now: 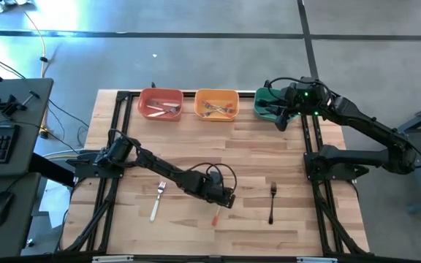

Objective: Sort silverware by color (type)
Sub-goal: Put the orange fork into the yellow bin

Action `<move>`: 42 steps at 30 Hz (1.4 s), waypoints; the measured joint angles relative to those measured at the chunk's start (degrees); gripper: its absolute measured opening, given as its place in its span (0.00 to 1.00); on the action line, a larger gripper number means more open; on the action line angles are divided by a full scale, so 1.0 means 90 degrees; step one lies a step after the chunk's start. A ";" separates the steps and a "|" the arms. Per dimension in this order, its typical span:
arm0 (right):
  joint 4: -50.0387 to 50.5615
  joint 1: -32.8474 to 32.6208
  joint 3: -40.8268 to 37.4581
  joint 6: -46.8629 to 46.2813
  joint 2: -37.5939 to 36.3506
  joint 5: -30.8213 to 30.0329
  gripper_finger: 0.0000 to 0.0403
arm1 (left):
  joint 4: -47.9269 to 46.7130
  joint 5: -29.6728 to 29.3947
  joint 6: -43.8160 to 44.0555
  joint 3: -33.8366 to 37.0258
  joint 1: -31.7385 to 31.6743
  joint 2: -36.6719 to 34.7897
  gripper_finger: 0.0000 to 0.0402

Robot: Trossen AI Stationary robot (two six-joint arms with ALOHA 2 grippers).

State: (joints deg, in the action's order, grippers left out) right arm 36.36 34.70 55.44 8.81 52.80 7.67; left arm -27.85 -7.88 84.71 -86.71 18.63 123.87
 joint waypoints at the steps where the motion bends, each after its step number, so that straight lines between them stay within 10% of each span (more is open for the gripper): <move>1: 0.0002 0.0002 0.0000 0.0034 0.0000 0.0014 0.30 | -0.0044 -0.0038 0.0015 -0.0003 -0.0002 0.0000 0.42; 10: -0.0031 0.0001 0.0000 0.0076 0.0000 0.0027 0.30 | 0.0041 -0.0437 -0.0406 -0.0005 -0.0218 0.0088 0.37; 21: -0.0041 0.0000 0.0000 0.0076 0.0000 0.0036 0.30 | -0.0228 0.0320 -0.2146 0.0000 -0.0724 0.0111 0.02; 42: 0.0045 0.0005 0.0000 0.0063 0.0090 0.0832 0.23 | -0.1523 0.1048 -0.6511 0.0024 -0.3675 -0.1895 0.00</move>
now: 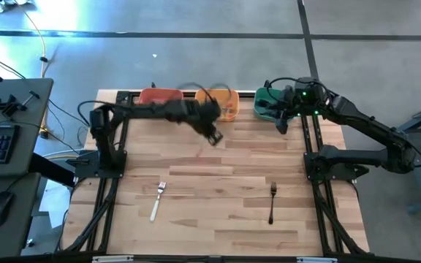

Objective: Sort silverware by color (type)
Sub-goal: Put the orange fork into the yellow bin

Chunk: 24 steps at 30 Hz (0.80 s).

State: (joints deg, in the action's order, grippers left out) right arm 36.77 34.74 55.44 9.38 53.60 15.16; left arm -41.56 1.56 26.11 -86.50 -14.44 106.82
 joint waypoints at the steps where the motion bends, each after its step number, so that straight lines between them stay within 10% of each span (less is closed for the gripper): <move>1: 0.0054 -0.0002 0.0000 0.0136 0.0044 0.0338 0.19 | 0.0011 0.0181 -0.0303 0.0000 -0.0265 -0.0074 0.00; 7: -0.0067 -0.0087 -0.0002 0.0490 0.0595 0.1195 0.03 | 0.0060 0.0958 -0.1983 -0.0081 -0.1595 -0.0155 0.00; 24: -0.1118 -0.0114 -0.0002 -0.0776 0.1289 -0.0301 0.00 | 0.0280 0.1290 -0.6016 -0.1596 -0.2315 0.1146 0.00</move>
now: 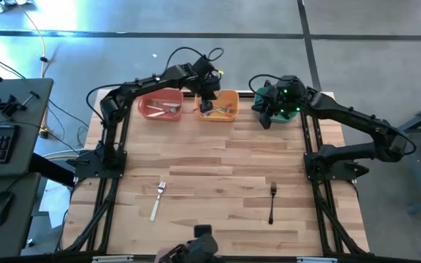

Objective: Sort silverware by color (type)
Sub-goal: Put the orange fork into the yellow bin

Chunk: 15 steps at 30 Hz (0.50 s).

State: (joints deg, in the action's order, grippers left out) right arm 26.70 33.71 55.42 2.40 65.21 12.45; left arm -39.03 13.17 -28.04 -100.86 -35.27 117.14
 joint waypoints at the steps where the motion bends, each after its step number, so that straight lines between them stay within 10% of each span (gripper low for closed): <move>1: 0.0015 0.0000 0.0000 -0.0069 0.0000 -0.0018 0.00 | 0.0030 -0.0036 -0.0123 -0.0082 0.0030 0.0054 0.00; 15: 0.0003 -0.0002 0.0000 -0.0458 -0.0002 -0.0377 0.00 | 0.0849 0.0058 -0.0300 -0.0218 0.0025 0.0766 0.00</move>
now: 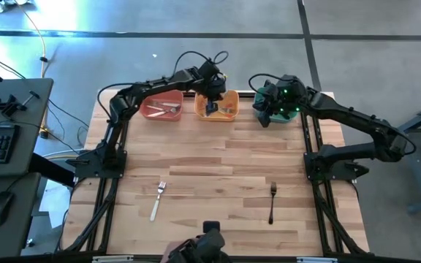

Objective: Sort silverware by color (type)
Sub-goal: Put the orange fork into the yellow bin, then put the white fork into the orange bin

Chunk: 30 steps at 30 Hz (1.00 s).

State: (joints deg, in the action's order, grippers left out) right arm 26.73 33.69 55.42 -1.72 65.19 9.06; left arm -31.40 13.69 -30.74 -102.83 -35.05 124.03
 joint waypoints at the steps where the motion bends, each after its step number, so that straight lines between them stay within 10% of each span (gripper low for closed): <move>1: 0.0013 0.0000 0.0000 -0.0001 0.0000 0.0000 0.00 | 0.0050 -0.0001 -0.0041 0.0000 0.0005 0.0076 0.00; 21: 0.0096 0.0000 0.0000 -0.0646 -0.0002 -0.0327 0.00 | 0.0151 -0.0255 0.0250 -0.0005 0.0045 0.0161 0.18; 30: 0.0100 0.0007 0.0000 -0.0099 -0.0002 -0.0044 0.00 | -0.0373 -0.0261 0.1081 -0.0002 0.0022 -0.0392 0.08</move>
State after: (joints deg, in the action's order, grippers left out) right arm 27.62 33.76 55.42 -2.60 65.17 8.66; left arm -34.75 11.34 -21.00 -102.85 -34.85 120.51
